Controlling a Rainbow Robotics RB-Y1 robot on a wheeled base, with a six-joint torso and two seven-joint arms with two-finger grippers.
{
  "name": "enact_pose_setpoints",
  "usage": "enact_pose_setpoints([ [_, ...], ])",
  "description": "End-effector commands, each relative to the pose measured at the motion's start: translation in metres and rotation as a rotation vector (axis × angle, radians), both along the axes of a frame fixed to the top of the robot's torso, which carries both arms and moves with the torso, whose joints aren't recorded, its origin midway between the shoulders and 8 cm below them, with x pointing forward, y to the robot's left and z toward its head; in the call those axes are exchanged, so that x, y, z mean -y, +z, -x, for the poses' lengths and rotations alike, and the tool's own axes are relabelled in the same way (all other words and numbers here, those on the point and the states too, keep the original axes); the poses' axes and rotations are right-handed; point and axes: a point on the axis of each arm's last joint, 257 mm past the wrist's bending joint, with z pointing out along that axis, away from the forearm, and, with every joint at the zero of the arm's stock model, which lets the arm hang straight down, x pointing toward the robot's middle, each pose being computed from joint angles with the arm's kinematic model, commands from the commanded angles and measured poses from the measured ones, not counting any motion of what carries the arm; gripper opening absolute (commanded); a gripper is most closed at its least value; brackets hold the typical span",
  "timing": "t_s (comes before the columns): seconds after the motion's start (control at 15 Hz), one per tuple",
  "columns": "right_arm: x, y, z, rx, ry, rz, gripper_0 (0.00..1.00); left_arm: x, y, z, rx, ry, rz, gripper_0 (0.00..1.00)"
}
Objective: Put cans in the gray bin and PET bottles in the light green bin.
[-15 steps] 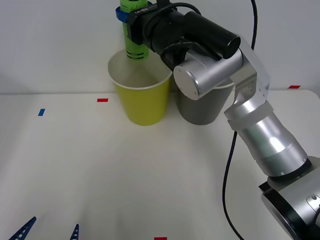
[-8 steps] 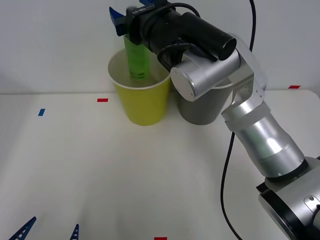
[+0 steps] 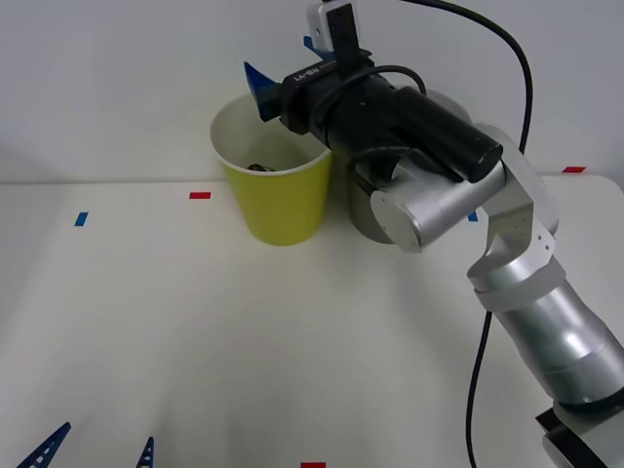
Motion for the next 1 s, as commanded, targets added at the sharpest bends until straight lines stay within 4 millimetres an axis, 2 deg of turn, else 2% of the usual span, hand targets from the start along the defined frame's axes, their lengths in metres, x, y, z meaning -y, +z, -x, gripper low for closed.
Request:
enact_pose_setpoints([
  [0.07,0.034,-0.035,0.030,-0.022,-0.003,0.032,0.80,0.000,0.000,0.000,0.000,0.000,0.000,1.00],
  [0.33,0.079,-0.080,0.071,-0.055,-0.041,0.066,0.80,0.000,0.000,0.000,0.000,0.000,0.000,1.00],
  [0.6,0.127,-0.115,0.097,-0.081,-0.122,0.068,0.80,0.000,0.000,0.000,0.000,0.000,0.000,1.00],
  [0.8,0.152,-0.137,0.114,-0.107,-0.165,0.116,0.80,0.000,0.000,0.000,0.000,0.000,0.000,1.00],
  [1.0,0.162,-0.148,0.117,-0.121,-0.170,0.158,0.80,0.000,0.000,0.000,0.000,0.000,0.000,1.00],
])
